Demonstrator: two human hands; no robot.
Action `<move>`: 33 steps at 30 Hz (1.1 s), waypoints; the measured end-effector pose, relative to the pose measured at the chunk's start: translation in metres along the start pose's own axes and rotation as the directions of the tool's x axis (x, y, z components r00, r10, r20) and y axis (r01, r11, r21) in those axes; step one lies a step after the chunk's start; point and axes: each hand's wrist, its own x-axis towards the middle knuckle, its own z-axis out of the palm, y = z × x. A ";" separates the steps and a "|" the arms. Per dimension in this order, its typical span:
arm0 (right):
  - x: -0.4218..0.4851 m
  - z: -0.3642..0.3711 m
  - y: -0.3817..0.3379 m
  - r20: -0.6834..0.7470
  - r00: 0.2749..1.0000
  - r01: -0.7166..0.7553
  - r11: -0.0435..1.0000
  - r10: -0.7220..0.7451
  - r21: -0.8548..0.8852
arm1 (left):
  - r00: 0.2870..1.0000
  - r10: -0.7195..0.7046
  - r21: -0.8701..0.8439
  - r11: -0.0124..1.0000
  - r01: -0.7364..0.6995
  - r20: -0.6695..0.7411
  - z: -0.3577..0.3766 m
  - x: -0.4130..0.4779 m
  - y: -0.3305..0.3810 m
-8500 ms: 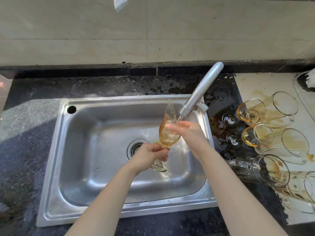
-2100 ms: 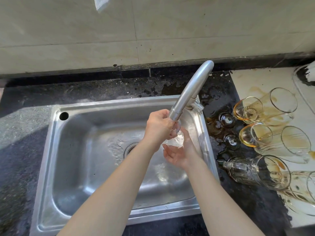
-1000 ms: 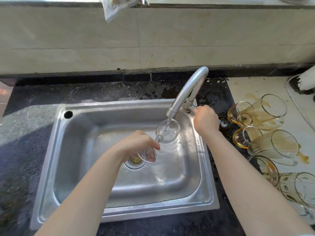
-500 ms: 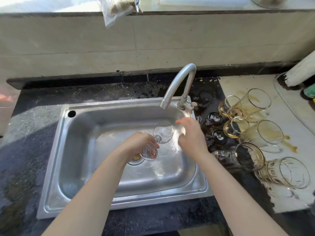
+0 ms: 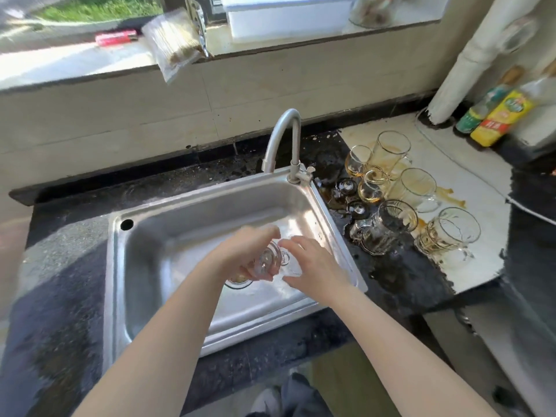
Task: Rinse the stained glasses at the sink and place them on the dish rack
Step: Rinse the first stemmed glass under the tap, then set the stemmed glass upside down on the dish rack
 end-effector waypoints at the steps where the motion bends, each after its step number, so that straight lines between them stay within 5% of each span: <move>1: -0.007 0.000 -0.004 -0.015 0.999 -0.038 0.999 0.039 0.037 | 0.996 0.056 0.044 0.998 -0.053 -0.071 -0.003 -0.006 0.000; 4: -0.026 -0.002 -0.015 -0.085 0.983 -0.137 0.960 0.162 0.245 | 0.948 0.258 0.019 0.966 -0.259 -0.188 -0.012 -0.025 -0.003; 9: -0.059 -0.019 -0.032 -0.118 0.942 -0.221 0.843 0.315 0.490 | 0.834 0.547 0.016 0.837 -0.547 -0.079 0.001 -0.056 -0.013; 17: -0.191 -0.052 -0.011 -0.084 0.835 -0.360 0.655 0.544 0.664 | 0.734 0.604 0.100 0.748 -0.656 0.310 0.100 -0.098 0.012; 24: -0.357 -0.077 0.029 -0.180 0.609 -0.362 0.472 0.772 0.804 | 0.580 0.582 -0.063 0.735 -0.675 0.570 0.270 -0.163 0.031; 29: -0.493 -0.077 0.055 -0.247 0.432 -0.304 0.398 0.868 0.866 | 0.466 0.495 -0.004 0.689 -0.725 0.734 0.408 -0.227 0.020; 33: -0.596 -0.076 0.074 -0.336 0.150 -0.203 0.362 0.930 0.910 | 0.387 0.414 0.006 0.677 -0.736 0.824 0.507 -0.280 -0.002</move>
